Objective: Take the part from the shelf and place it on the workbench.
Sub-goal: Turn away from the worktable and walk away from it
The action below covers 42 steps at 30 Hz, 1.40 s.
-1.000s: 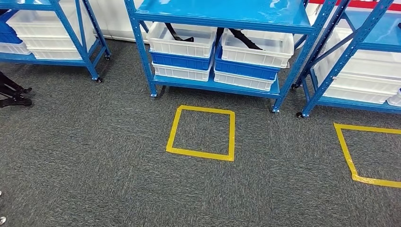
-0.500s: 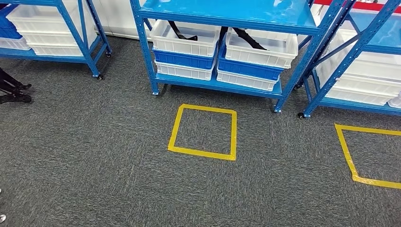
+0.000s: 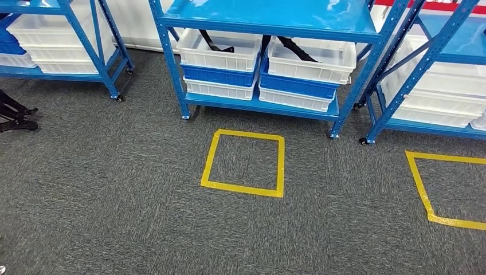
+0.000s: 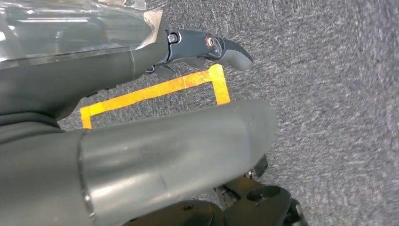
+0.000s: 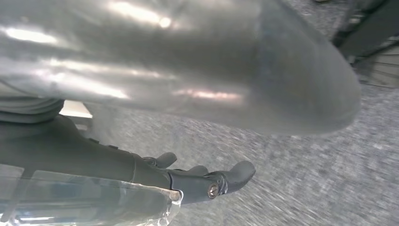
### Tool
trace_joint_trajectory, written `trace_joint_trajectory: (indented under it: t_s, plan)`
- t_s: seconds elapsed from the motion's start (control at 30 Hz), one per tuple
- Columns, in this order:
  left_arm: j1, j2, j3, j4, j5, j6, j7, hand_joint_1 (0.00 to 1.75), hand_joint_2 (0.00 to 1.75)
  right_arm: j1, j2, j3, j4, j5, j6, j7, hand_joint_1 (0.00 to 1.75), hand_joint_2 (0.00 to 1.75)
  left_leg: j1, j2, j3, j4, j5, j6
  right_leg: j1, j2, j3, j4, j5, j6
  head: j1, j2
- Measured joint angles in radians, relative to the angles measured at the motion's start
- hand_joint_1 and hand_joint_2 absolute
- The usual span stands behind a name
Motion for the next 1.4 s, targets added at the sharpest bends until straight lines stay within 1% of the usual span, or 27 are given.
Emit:
trace_joint_trajectory:
  t_s: [0.03,0.1,0.17,0.23,0.33,0.37,0.43,0.5,0.53,0.57,0.6,0.67,0.7,0.73,0.83,0.87,0.9,0.93,1.0,1.03,1.07,1.13,1.2,1.27,1.33,1.37,1.4]
  plan:
    - [0.0,0.0,0.0,0.0,0.0,0.0,0.0,0.0,0.0,0.0,0.001,0.0,0.0,0.0,0.0,0.0,0.0,0.0,0.001,0.001,0.006,0.001,-0.002,-0.007,0.002,0.001,0.006,0.001,-0.003,-0.012,-0.001,0.0]
    - [-0.002,-0.001,0.0,0.0,0.0,0.0,0.0,0.0,0.0,0.002,0.0,0.0,0.0,0.0,0.0,0.0,0.0,0.0,0.008,0.0,0.006,0.022,-0.005,-0.017,0.001,0.005,0.02,0.0,-0.001,-0.026,-0.005,0.0]
    - [-0.005,-0.002,0.0,0.0,0.0,0.0,0.0,0.0,0.0,0.001,0.0,0.0,0.0,0.0,0.0,0.0,0.0,0.0,0.011,-0.004,-0.035,0.096,-0.023,-0.022,0.002,0.008,0.033,-0.001,-0.008,-0.039,-0.008,0.0]
    - [-0.006,-0.003,0.0,0.0,-0.001,0.0,0.0,0.0,0.0,-0.001,0.0,0.0,0.0,0.0,0.0,0.0,0.0,0.0,0.01,-0.007,-0.074,0.162,-0.044,-0.023,0.005,0.009,0.036,-0.001,-0.012,-0.046,-0.011,0.0]
    - [-0.006,-0.003,0.0,0.0,-0.001,0.0,0.0,0.0,0.0,-0.002,0.0,0.0,0.0,0.0,0.0,0.0,0.0,0.0,0.009,-0.007,-0.085,0.178,-0.05,-0.023,0.006,0.009,0.037,-0.001,-0.013,-0.047,-0.012,0.0]
    - [-0.006,-0.003,0.0,0.0,-0.001,0.0,0.001,0.0,0.0,-0.002,0.0,0.0,0.0,0.0,0.0,0.0,0.0,0.0,0.009,-0.008,-0.098,0.199,-0.061,-0.024,0.007,0.009,0.037,-0.001,-0.014,-0.049,-0.012,0.0]
    - [-0.003,-0.002,0.0,0.0,-0.001,0.0,0.005,0.0,0.0,-0.001,0.0,0.001,0.0,0.0,0.0,0.0,0.0,0.0,0.008,-0.01,-0.147,0.257,-0.083,-0.022,0.014,0.011,0.044,-0.001,-0.021,-0.057,-0.012,0.0]
    - [0.002,0.0,0.0,0.001,-0.001,0.002,0.012,0.0,0.0,0.001,0.001,0.004,0.0,0.002,0.001,0.004,0.0,0.0,-0.001,-0.013,-0.152,0.171,-0.018,-0.004,0.022,0.019,0.066,-0.002,-0.041,-0.062,-0.01,0.0]
    - [0.003,0.0,0.0,0.001,0.0,0.005,0.014,0.0,0.0,0.001,0.002,0.006,0.0,0.004,0.001,0.006,0.0,0.0,-0.009,-0.016,-0.142,0.11,0.015,0.006,0.025,0.023,0.074,-0.003,-0.052,-0.059,-0.009,0.0]
    - [0.004,0.001,0.001,0.001,0.0,0.008,0.015,0.0,0.0,0.0,0.003,0.008,0.0,0.004,0.001,0.008,0.0,0.0,-0.017,-0.018,-0.124,0.047,0.045,0.018,0.026,0.026,0.084,-0.001,-0.058,-0.052,-0.007,0.0]
    - [0.005,0.0,0.001,0.001,0.002,0.012,0.015,0.0,0.0,-0.001,0.003,0.009,0.0,0.004,0.001,0.01,0.0,0.0,-0.022,-0.019,-0.124,0.043,0.036,0.024,0.027,0.027,0.089,0.001,-0.056,-0.042,-0.006,0.0]
    - [0.008,-0.002,0.004,0.001,0.005,0.021,0.014,0.0,0.0,0.001,0.002,0.012,0.0,0.005,0.001,0.012,0.0,0.0,-0.02,-0.02,-0.1,0.026,0.056,0.038,0.028,0.025,0.095,0.018,-0.057,-0.028,-0.008,0.0]
    - [0.008,-0.004,0.006,0.001,0.006,0.024,0.014,0.0,0.0,0.001,0.002,0.013,0.0,0.006,0.002,0.013,0.0,0.0,-0.017,-0.018,-0.088,0.02,0.063,0.043,0.029,0.023,0.083,0.043,-0.062,-0.023,-0.007,0.0]
    - [0.006,-0.006,0.007,0.001,0.006,0.027,0.014,0.0,0.0,0.0,0.001,0.015,0.0,0.007,0.002,0.014,0.0,0.0,-0.015,-0.018,-0.077,0.017,0.066,0.045,0.028,0.022,0.059,0.084,-0.074,-0.022,-0.006,0.0]
    - [0.003,-0.01,0.011,0.001,0.008,0.032,0.012,0.0,0.0,-0.003,-0.003,0.016,0.0,0.01,0.002,0.013,0.0,0.0,-0.014,-0.017,-0.068,0.015,0.057,0.047,0.025,0.02,-0.053,0.24,-0.131,-0.023,-0.004,0.0]
    - [0.004,-0.012,0.012,0.001,0.008,0.033,0.012,0.0,0.0,-0.001,-0.004,0.017,0.0,0.011,0.002,0.012,0.0,0.0,-0.014,-0.018,-0.064,0.015,0.052,0.047,0.024,0.02,-0.077,0.257,-0.141,-0.02,-0.004,0.0]
    - [0.005,-0.013,0.013,0.001,0.009,0.033,0.012,0.0,0.0,0.001,-0.005,0.018,0.0,0.012,0.002,0.011,0.0,0.0,-0.014,-0.019,-0.058,0.015,0.046,0.046,0.022,0.019,-0.085,0.242,-0.134,-0.014,-0.004,0.0]
    - [0.006,-0.014,0.014,0.001,0.01,0.033,0.012,0.0,0.0,0.003,-0.005,0.019,0.0,0.012,0.002,0.011,0.0,0.0,-0.013,-0.02,-0.049,0.015,0.039,0.043,0.019,0.018,-0.077,0.193,-0.106,-0.005,-0.004,0.0]
    - [0.007,-0.016,0.015,0.002,0.013,0.033,0.011,0.0,0.0,0.005,-0.007,0.021,0.0,0.014,0.002,0.011,0.0,0.0,-0.013,-0.021,-0.031,0.016,0.024,0.035,0.016,0.011,-0.043,0.07,-0.026,0.008,-0.003,0.0]
    - [0.007,-0.017,0.016,0.002,0.015,0.034,0.011,0.0,0.0,0.004,-0.008,0.022,0.0,0.015,0.002,0.011,0.0,0.0,-0.014,-0.02,-0.025,0.016,0.017,0.028,0.019,0.006,-0.03,0.03,-0.003,0.003,-0.003,0.0]
    - [0.006,-0.017,0.017,0.002,0.016,0.034,0.011,0.0,0.0,0.003,-0.008,0.022,0.0,0.016,0.003,0.011,0.0,0.0,-0.016,-0.019,-0.019,0.016,0.011,0.021,0.022,0.002,-0.023,0.013,0.011,-0.006,-0.004,0.0]
    - [0.005,-0.018,0.017,0.002,0.018,0.035,0.011,0.0,0.0,0.002,-0.009,0.023,0.0,0.017,0.003,0.011,0.0,0.0,-0.017,-0.018,-0.012,0.022,0.006,0.01,0.024,0.001,-0.014,0.011,0.009,-0.033,-0.007,0.0]
    - [0.004,-0.018,0.017,0.002,0.018,0.036,0.01,0.0,0.0,0.003,-0.01,0.023,0.0,0.018,0.003,0.01,0.0,0.0,-0.014,-0.018,-0.018,0.052,-0.002,0.002,0.018,0.004,0.003,0.005,0.011,-0.046,-0.009,0.0]
    - [0.002,-0.019,0.018,0.002,0.018,0.036,0.01,0.0,0.0,0.002,-0.011,0.024,0.0,0.018,0.003,0.01,0.0,0.0,-0.011,-0.018,-0.066,0.137,-0.033,-0.005,0.015,0.005,0.018,0.002,0.006,-0.056,-0.011,0.0]
    - [0.003,-0.02,0.018,0.002,0.018,0.036,0.01,0.0,0.0,0.001,-0.013,0.024,0.0,0.019,0.004,0.009,0.0,0.0,-0.01,-0.018,-0.144,0.25,-0.081,-0.011,0.017,0.006,0.024,0.002,-0.002,-0.066,-0.013,0.0]
    - [0.004,-0.02,0.018,0.002,0.019,0.036,0.01,0.0,0.0,0.002,-0.013,0.024,0.0,0.019,0.005,0.008,0.0,0.0,-0.01,-0.018,-0.174,0.281,-0.09,-0.013,0.018,0.007,0.028,0.002,-0.006,-0.068,-0.013,0.0]
    - [0.005,-0.02,0.018,0.002,0.019,0.036,0.01,0.0,0.0,0.002,-0.013,0.024,0.0,0.019,0.006,0.008,0.0,0.0,-0.01,-0.018,-0.19,0.282,-0.08,-0.013,0.019,0.008,0.034,0.002,-0.012,-0.069,-0.013,0.0]
